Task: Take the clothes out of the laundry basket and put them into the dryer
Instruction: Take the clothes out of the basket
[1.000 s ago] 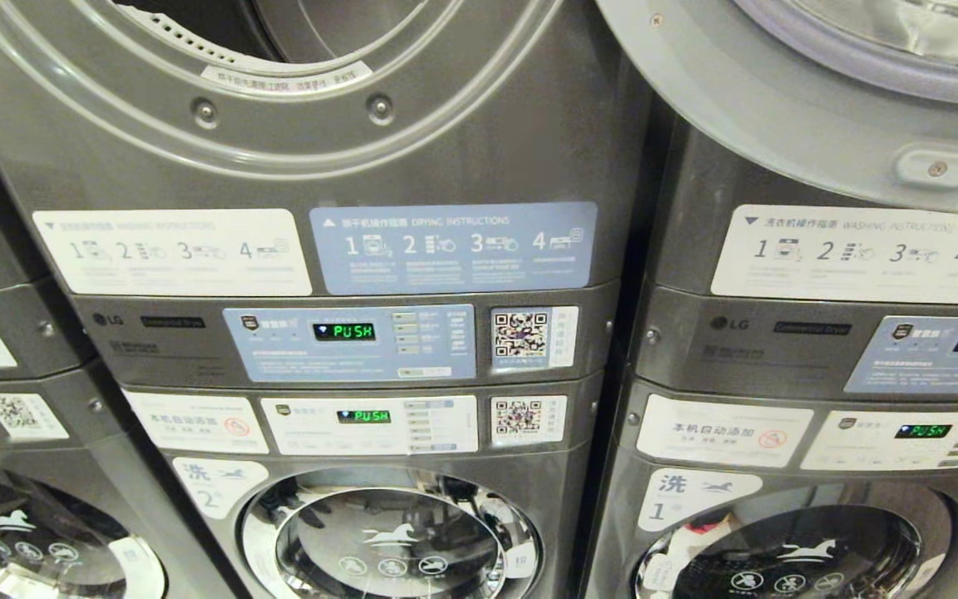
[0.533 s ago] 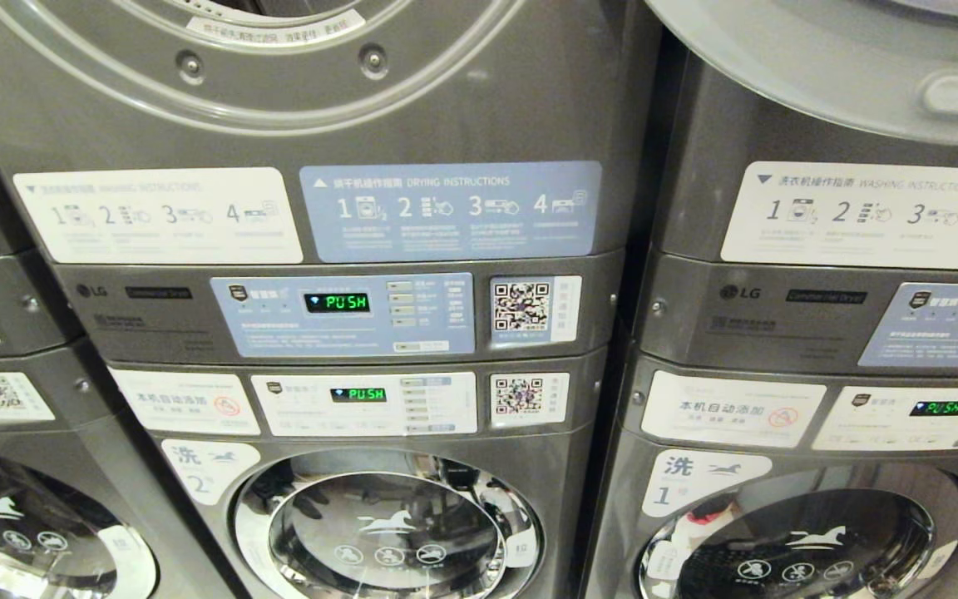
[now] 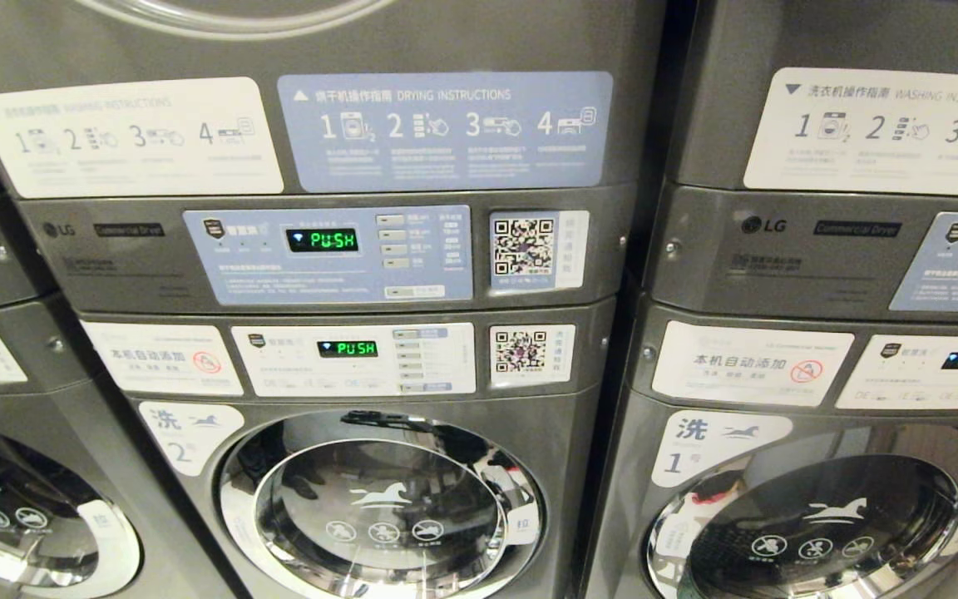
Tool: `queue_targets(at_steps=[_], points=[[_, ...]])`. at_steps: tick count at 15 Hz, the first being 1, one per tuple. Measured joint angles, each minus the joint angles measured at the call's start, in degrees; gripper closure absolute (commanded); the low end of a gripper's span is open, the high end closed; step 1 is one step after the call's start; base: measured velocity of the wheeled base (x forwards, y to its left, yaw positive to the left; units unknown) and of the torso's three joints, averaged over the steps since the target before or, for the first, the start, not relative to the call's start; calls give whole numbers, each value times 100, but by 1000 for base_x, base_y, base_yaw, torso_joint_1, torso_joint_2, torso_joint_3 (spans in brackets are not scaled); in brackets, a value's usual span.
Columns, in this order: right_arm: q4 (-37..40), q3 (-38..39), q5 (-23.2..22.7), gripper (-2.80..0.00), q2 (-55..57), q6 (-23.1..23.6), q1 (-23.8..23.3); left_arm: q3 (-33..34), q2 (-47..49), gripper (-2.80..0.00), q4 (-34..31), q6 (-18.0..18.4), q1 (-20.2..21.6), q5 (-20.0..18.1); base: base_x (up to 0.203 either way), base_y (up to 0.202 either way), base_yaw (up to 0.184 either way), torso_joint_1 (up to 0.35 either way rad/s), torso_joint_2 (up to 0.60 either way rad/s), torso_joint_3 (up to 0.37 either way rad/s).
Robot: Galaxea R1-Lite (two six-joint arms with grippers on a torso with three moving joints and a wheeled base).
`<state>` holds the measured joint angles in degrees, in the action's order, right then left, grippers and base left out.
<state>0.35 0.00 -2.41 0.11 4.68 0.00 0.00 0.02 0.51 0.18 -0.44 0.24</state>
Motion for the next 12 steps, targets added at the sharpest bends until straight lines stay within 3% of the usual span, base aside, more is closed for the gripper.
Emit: queue_targets(at_steps=[12], points=[[2, 0, 60, 0, -1, -58, 0, 0, 0, 0, -2, 0, 18, -2, 0, 0, 0, -223, 502, 277]])
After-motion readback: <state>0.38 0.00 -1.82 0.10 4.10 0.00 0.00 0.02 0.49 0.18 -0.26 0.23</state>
